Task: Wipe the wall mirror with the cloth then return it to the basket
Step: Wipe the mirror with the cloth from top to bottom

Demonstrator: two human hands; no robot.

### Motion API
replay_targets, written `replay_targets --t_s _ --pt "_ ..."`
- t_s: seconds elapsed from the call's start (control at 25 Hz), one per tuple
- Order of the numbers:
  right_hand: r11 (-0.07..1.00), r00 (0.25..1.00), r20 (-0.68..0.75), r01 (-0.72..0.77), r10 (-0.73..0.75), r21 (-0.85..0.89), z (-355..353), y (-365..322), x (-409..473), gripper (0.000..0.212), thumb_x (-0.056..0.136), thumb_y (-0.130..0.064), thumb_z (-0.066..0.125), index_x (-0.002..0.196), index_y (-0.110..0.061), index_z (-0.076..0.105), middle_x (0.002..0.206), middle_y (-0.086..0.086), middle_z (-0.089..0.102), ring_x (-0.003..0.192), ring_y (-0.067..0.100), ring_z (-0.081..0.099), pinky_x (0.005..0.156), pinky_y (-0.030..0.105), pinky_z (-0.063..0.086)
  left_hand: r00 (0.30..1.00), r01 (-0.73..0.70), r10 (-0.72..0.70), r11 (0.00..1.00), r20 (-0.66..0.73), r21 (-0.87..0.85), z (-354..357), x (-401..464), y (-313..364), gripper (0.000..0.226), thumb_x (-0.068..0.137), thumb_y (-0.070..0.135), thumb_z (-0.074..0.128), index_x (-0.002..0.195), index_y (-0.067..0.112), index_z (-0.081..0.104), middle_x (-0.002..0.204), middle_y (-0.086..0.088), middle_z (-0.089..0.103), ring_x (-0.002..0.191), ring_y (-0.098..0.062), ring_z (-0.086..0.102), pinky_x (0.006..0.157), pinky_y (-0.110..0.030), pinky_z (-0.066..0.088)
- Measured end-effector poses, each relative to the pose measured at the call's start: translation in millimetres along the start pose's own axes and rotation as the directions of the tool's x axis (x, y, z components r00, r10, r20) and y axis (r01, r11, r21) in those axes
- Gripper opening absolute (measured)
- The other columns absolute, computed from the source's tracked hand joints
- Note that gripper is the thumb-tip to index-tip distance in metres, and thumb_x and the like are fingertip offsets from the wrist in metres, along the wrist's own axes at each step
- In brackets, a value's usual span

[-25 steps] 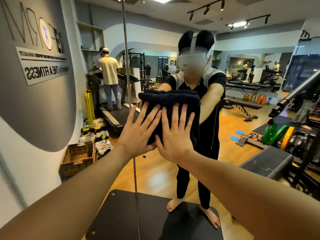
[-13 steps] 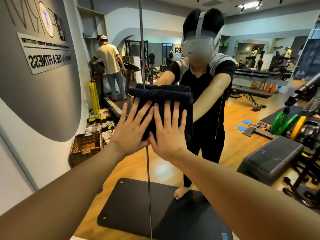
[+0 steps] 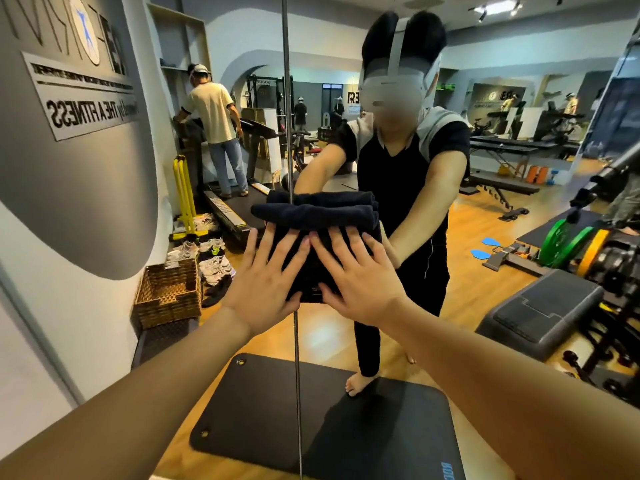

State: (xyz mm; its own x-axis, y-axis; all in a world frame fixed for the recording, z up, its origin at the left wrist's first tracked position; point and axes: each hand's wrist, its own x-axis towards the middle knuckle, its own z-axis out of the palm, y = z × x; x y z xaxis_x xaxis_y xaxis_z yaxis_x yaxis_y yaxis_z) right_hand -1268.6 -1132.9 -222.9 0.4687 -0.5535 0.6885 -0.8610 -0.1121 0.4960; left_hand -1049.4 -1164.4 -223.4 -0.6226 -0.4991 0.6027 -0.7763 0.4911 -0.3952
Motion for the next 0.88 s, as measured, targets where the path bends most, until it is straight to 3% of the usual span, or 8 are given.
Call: replay_targets --t_s 0.24,0.4,0.64,0.8,0.88 --pt "0.999 0.993 -0.121 -0.004 -0.001 -0.046 12 5 -9 0.079 0.084 -0.055 0.053 0.153 -0.017 0.044 0.151 0.015 0.047 0.137 0.035 0.037 0.105 0.045 0.028 0.984 0.135 -0.143 0.988 -0.104 -0.075 23 -1 39 0.085 0.088 0.048 0.047 0.159 0.010 0.020 0.165 -0.018 0.015 0.153 -0.045 0.003 0.120 -0.066 0.017" --pt "0.996 0.984 -0.161 -0.079 0.071 -0.045 37 -8 -68 0.080 0.082 -0.056 0.051 0.152 -0.018 0.044 0.149 0.014 0.048 0.133 0.036 0.041 0.100 0.047 0.029 0.975 0.150 -0.165 0.983 -0.149 -0.110 59 -20 88 0.088 0.083 0.051 0.031 0.160 0.012 0.017 0.166 -0.015 0.010 0.153 -0.044 0.000 0.122 -0.063 0.013" --pt "0.990 0.983 -0.120 -0.142 0.139 -0.022 63 -29 -115 0.077 0.079 -0.059 0.050 0.147 -0.022 0.047 0.139 0.008 0.050 0.125 0.033 0.043 0.096 0.045 0.025 0.968 0.172 -0.186 0.981 -0.171 -0.090 96 -41 123 0.089 0.074 0.047 0.039 0.155 0.013 0.025 0.157 -0.013 0.019 0.149 -0.044 0.015 0.121 -0.066 0.015" --pt "0.996 0.984 -0.158 -0.076 0.082 0.039 62 -22 -117 0.075 0.078 -0.059 0.050 0.143 -0.021 0.047 0.137 0.007 0.049 0.122 0.030 0.037 0.096 0.045 0.024 0.967 0.193 -0.188 0.981 -0.171 0.009 85 -36 129 0.081 0.065 0.045 0.049 0.137 0.010 0.034 0.147 -0.022 0.030 0.134 -0.049 0.035 0.116 -0.063 0.029" --pt "0.998 0.989 -0.145 -0.003 0.012 0.059 54 -20 -111 0.072 0.078 -0.058 0.052 0.137 -0.018 0.047 0.133 0.007 0.048 0.119 0.030 0.036 0.095 0.047 0.028 0.968 0.218 -0.215 0.976 -0.129 0.010 79 -33 128 0.078 0.064 0.043 0.052 0.132 0.010 0.035 0.148 -0.025 0.031 0.136 -0.050 0.034 0.114 -0.062 0.033"
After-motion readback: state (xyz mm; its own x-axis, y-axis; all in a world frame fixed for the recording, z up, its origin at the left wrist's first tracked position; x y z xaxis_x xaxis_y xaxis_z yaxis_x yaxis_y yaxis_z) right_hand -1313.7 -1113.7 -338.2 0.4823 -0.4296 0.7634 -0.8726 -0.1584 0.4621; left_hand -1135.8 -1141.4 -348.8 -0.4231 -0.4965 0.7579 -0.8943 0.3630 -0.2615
